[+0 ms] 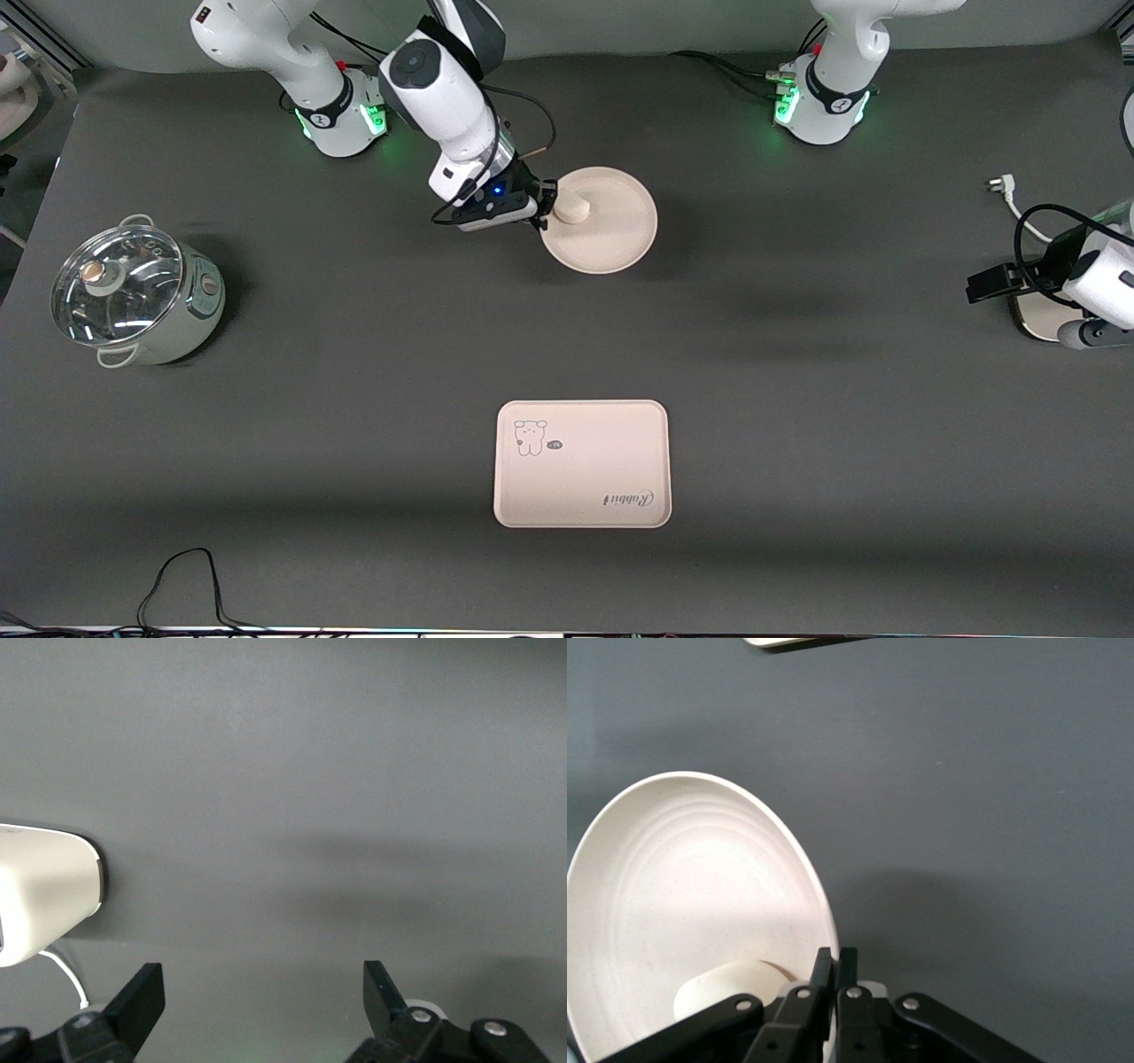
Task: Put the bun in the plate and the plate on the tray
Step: 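Lift the plate with the bun and carry it over the tray, then lower the plate onto the tray and open the right gripper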
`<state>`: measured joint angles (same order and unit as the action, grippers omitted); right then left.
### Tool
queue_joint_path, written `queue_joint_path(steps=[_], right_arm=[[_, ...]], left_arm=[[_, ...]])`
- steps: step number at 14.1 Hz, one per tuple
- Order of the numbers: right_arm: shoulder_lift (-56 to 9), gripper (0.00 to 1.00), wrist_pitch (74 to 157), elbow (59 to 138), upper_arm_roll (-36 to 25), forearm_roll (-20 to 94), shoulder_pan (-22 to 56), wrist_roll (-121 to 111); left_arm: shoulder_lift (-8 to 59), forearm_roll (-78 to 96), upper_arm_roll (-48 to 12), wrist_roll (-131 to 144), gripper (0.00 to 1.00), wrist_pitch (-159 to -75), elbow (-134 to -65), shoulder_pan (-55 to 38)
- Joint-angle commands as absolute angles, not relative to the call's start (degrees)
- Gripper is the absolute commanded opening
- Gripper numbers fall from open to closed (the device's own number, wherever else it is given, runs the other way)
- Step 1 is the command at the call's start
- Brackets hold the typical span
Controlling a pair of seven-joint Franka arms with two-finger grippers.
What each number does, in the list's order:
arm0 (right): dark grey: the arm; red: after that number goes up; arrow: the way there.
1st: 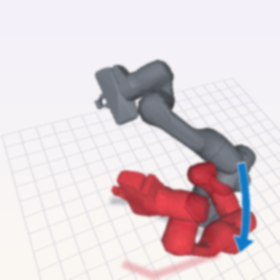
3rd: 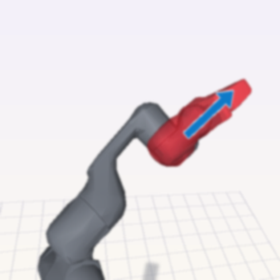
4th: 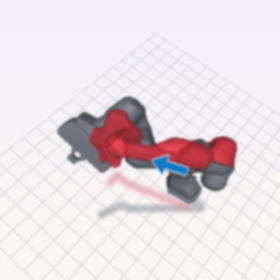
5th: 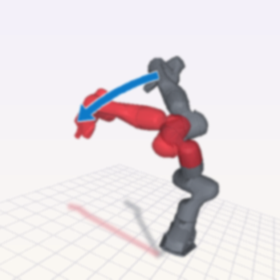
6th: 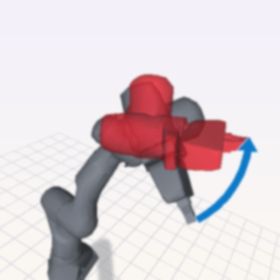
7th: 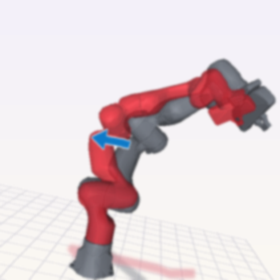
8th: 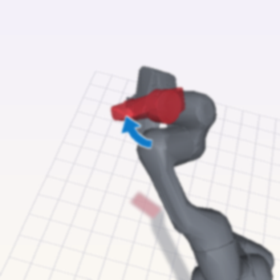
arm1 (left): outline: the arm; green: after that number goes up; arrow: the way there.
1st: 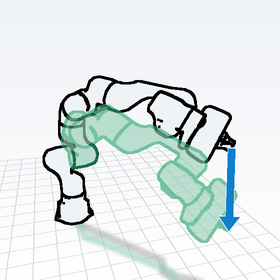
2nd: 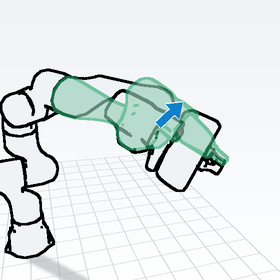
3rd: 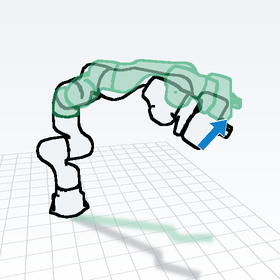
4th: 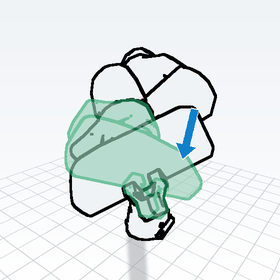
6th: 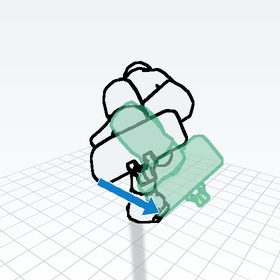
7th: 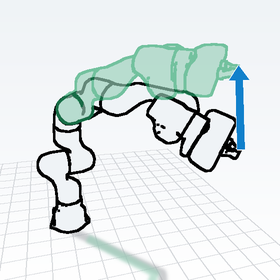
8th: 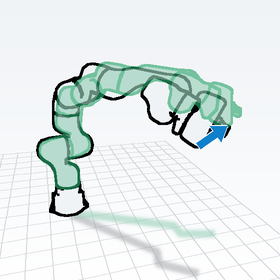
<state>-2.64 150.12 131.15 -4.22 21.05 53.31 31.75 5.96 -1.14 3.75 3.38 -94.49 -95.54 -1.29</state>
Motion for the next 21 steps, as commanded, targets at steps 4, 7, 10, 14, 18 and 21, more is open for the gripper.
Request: queue_joint_path(steps=[4,7,10,14,18,21], right_arm=[[-13.8,0.00,149.0,119.6,-4.5,25.0,46.2,22.4],[-23.2,0.00,148.3,106.7,-4.5,25.0,41.6,21.3],[-32.7,0.00,143.7,91.2,-4.6,24.9,38.0,21.3],[-44.5,0.00,137.5,72.6,-4.6,24.2,33.5,21.5],[-53.4,0.00,138.0,65.5,-4.7,24.3,32.3,21.5],[-58.8,0.00,144.7,65.8,-4.7,24.8,32.3,21.4]], left_arm=[[5.0,-0.5,4.0,2.4,1.00,-94.5,-96.3,-1.2],[5.0,-0.5,4.0,2.4,1.00,-94.5,-96.3,-1.2],[5.0,-0.5,4.0,2.4,1.00,-94.5,-96.3,-1.2],[5.0,-0.5,4.0,2.4,1.00,-94.5,-96.3,-1.2],[5.0,-0.5,4.0,2.4,1.00,-94.4,-96.3,-1.2],[5.0,-0.5,4.0,2.4,1.00,-94.4,-96.3,-1.2]])
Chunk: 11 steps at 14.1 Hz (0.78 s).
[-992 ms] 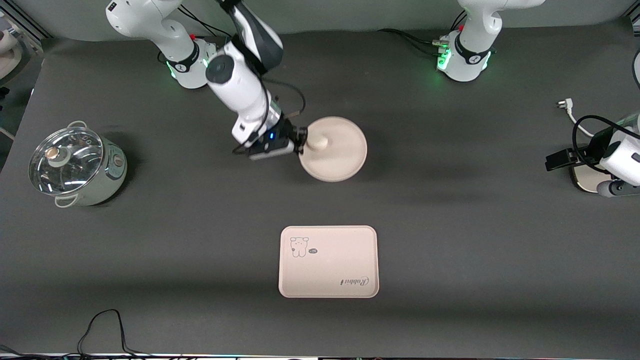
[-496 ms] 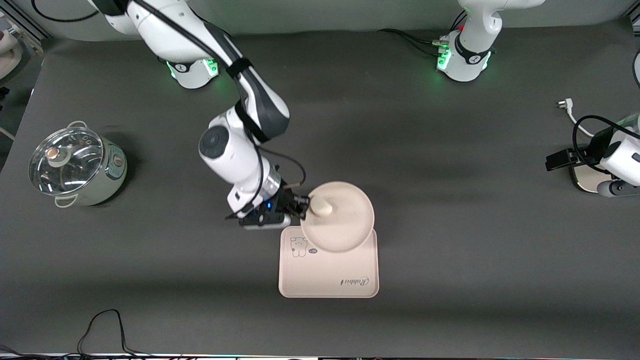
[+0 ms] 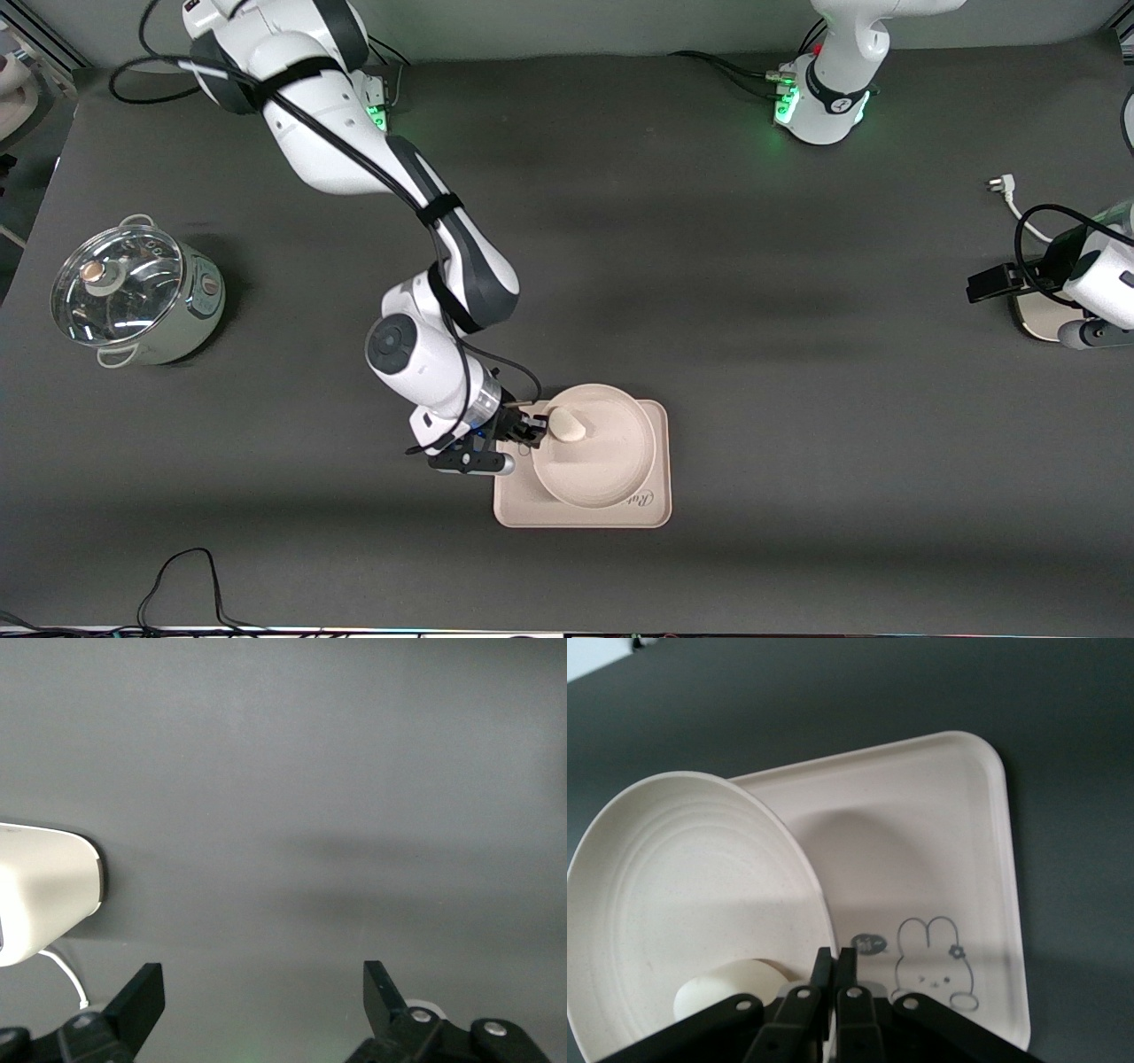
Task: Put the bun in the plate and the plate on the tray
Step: 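Lower the plate onto the tray and open the right gripper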
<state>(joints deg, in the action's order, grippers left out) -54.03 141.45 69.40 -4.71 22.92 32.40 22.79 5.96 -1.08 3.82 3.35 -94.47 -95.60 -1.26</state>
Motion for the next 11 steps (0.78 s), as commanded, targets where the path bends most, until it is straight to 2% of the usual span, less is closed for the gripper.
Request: queue_joint_path(steps=[1,5,6,8,11], right_arm=[[-60.0,0.00,145.9,65.7,-4.7,24.9,32.4,21.4],[-60.6,0.00,146.2,65.9,-4.6,25.0,32.5,21.7],[-60.6,0.06,146.1,65.9,-4.6,25.1,32.5,22.0],[-60.1,1.00,146.0,65.9,-4.5,25.2,32.4,22.1],[-58.3,1.00,143.6,66.4,-4.6,25.2,32.2,22.2]], left_arm=[[5.0,-0.5,4.0,2.4,1.00,-94.4,-96.3,-1.2],[5.0,-0.5,4.0,2.4,1.00,-94.4,-96.3,-1.2],[5.0,-0.5,4.0,2.4,1.00,-94.4,-96.3,-1.2],[5.0,-0.5,4.0,2.4,1.00,-94.4,-96.3,-1.2],[5.0,-0.5,4.0,2.4,1.00,-94.4,-96.3,-1.2]])
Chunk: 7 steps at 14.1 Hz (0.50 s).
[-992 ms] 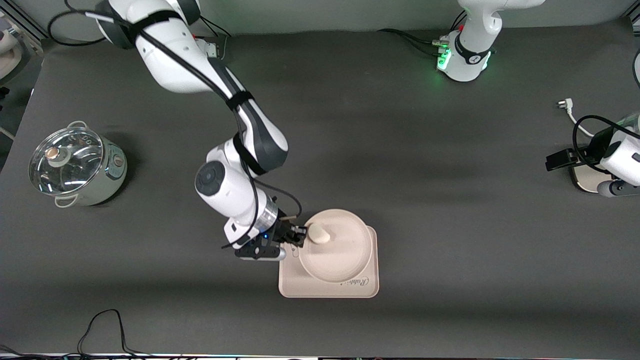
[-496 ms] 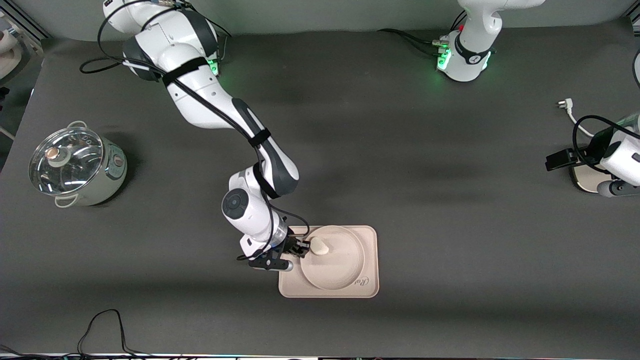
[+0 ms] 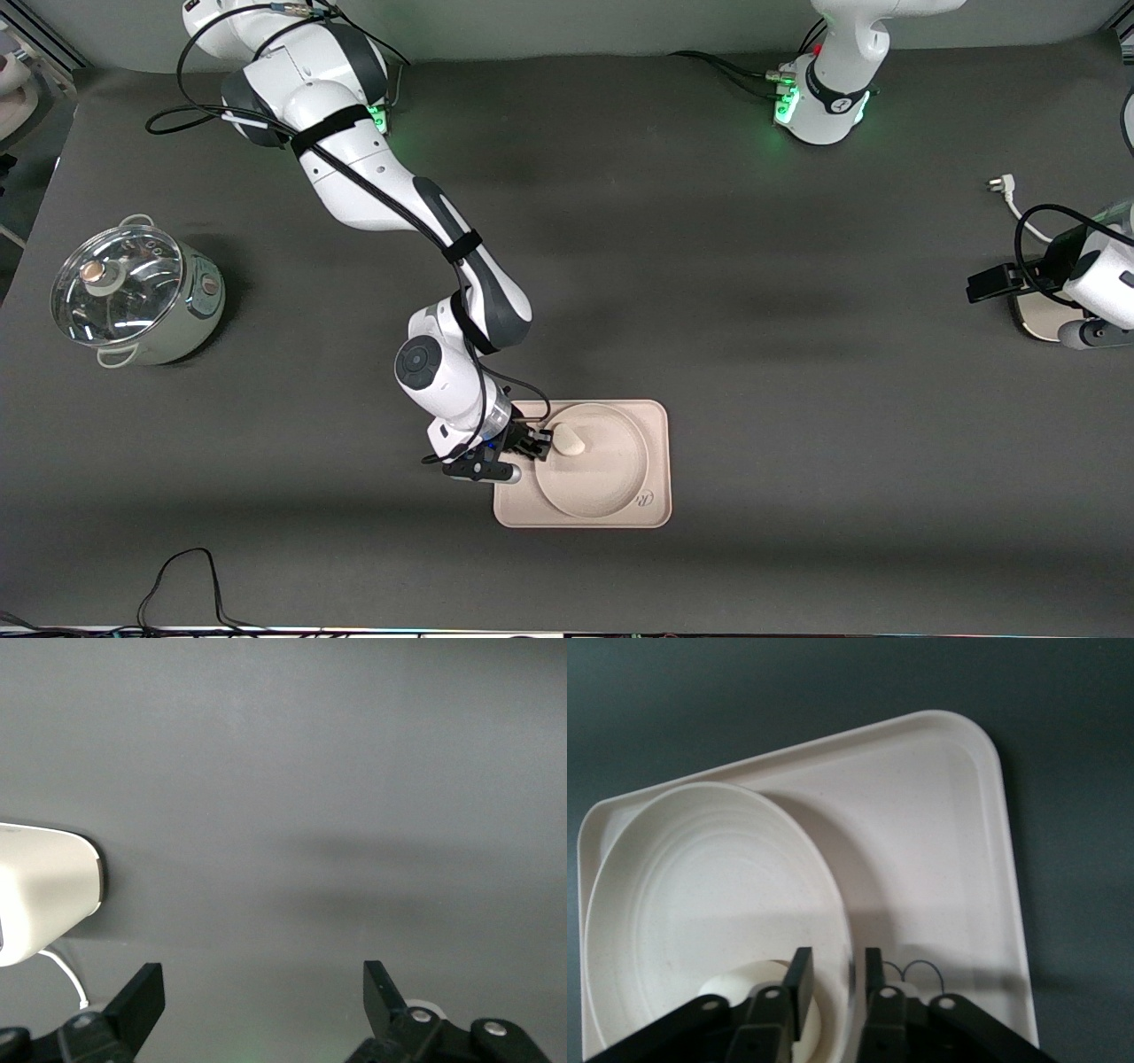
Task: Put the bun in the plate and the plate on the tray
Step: 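Lower the plate onto the tray and open the right gripper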
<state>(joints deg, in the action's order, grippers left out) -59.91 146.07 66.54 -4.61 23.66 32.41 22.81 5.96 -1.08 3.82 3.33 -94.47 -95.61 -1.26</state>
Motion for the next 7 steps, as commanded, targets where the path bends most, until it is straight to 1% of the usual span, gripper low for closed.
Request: queue_joint_path(steps=[1,4,7], right_arm=[[-56.6,1.00,141.3,66.7,-4.6,25.2,31.6,22.3],[-48.9,1.00,128.3,66.7,-5.3,25.0,30.1,23.3],[-40.0,1.00,114.1,67.3,-8.9,24.0,30.1,23.5]], left_arm=[[5.0,-0.5,4.0,2.4,1.00,-94.4,-96.3,-1.2],[5.0,-0.5,4.0,2.4,1.00,-94.4,-96.3,-1.2],[5.0,-0.5,4.0,2.4,1.00,-94.3,-96.3,-1.3]])
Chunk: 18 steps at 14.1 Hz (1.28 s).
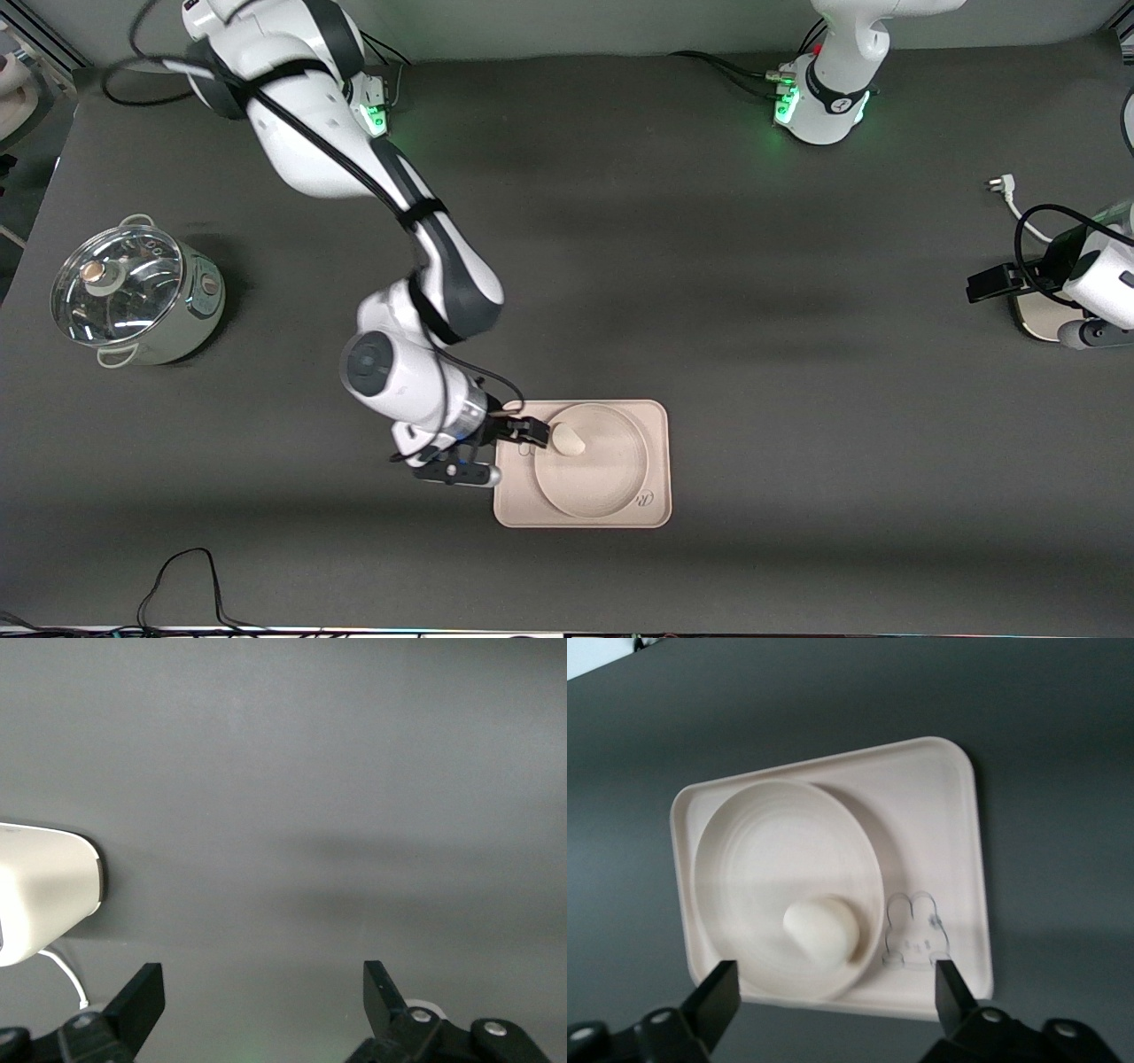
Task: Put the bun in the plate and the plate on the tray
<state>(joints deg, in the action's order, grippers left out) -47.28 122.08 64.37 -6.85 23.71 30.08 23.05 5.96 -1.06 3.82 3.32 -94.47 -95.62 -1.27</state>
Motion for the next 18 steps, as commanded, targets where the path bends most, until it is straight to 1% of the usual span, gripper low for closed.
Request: queue_joint_path(steps=[1,3,6,8,10,12,15,18], right_arm=[[-35.7,1.00,108.9,68.5,-9.9,23.8,29.6,23.2],[-27.3,1.00,101.4,72.5,-9.8,19.4,26.3,22.6],[-15.4,1.00,92.7,78.4,-9.5,14.2,22.2,20.5],[-9.5,1.00,89.7,82.3,-9.3,11.2,18.5,13.2],[-5.1,1.00,88.7,86.0,-9.3,8.6,14.1,5.8],[-3.9,1.00,88.4,87.3,-9.6,4.9,11.6,0.5],[-4.0,1.00,89.1,88.4,-10.8,1.2,11.4,-0.1],[-4.2,1.00,89.8,88.9,-12.3,0.9,11.4,-0.2]], left_arm=[[5.0,-0.5,4.0,2.5,1.00,-94.3,-96.3,-1.3],[4.9,-0.5,4.0,2.5,1.00,-94.3,-96.3,-1.3],[4.9,-0.4,4.0,2.5,1.00,-94.3,-96.3,-1.3],[4.9,-0.4,4.0,2.5,1.00,-94.3,-96.3,-1.3],[4.8,0.6,4.0,2.5,1.00,-94.4,-96.3,-1.3],[4.5,1.3,4.0,2.5,1.00,-95.1,-96.3,-1.2],[4.0,1.1,4.0,2.5,1.00,-97.6,-96.2,-1.3],[2.0,-1.1,4.0,2.5,1.00,-99.2,-96.1,-1.4]])
